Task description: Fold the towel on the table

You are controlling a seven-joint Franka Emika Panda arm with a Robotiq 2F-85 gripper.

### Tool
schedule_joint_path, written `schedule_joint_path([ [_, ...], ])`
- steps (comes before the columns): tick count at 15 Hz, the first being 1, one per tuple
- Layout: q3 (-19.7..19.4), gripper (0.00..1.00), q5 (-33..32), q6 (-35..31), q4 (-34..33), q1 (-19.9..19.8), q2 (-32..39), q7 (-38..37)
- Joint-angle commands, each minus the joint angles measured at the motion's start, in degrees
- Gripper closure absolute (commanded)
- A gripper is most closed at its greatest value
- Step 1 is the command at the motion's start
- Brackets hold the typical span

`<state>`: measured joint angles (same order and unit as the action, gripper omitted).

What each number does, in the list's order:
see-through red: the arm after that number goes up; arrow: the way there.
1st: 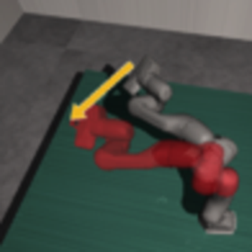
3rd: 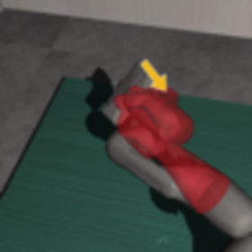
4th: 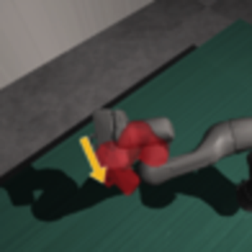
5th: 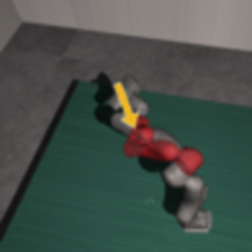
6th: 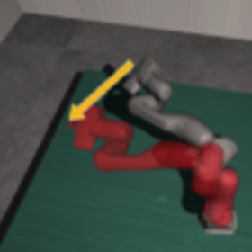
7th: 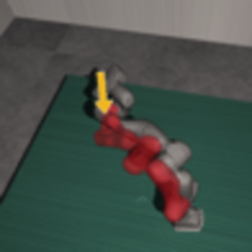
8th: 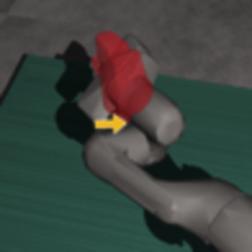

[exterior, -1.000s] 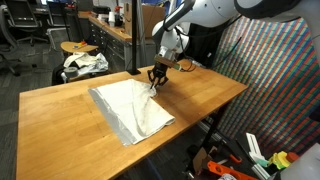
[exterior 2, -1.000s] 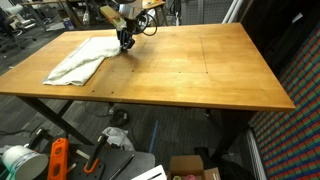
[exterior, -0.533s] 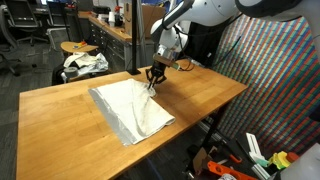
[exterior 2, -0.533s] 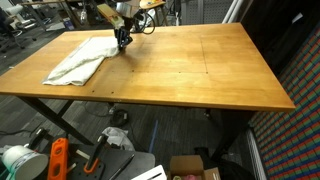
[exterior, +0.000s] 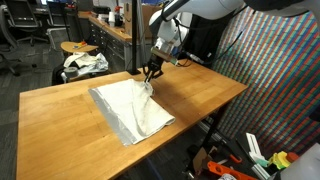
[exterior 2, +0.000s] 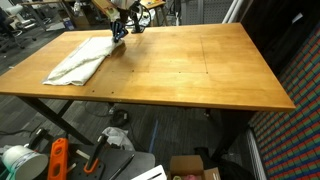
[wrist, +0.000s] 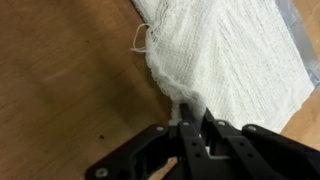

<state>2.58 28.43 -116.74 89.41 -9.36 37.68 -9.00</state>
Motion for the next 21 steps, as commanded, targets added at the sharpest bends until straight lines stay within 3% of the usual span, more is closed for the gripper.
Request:
schedule_joint_path([
  [1,0.5,0.84,1.6,-0.5,1.2,0.2,-2.3,1.7],
  [21,0.2,0.85,-0.8,-2.4,2.5,4.2,-3.8,0.9],
])
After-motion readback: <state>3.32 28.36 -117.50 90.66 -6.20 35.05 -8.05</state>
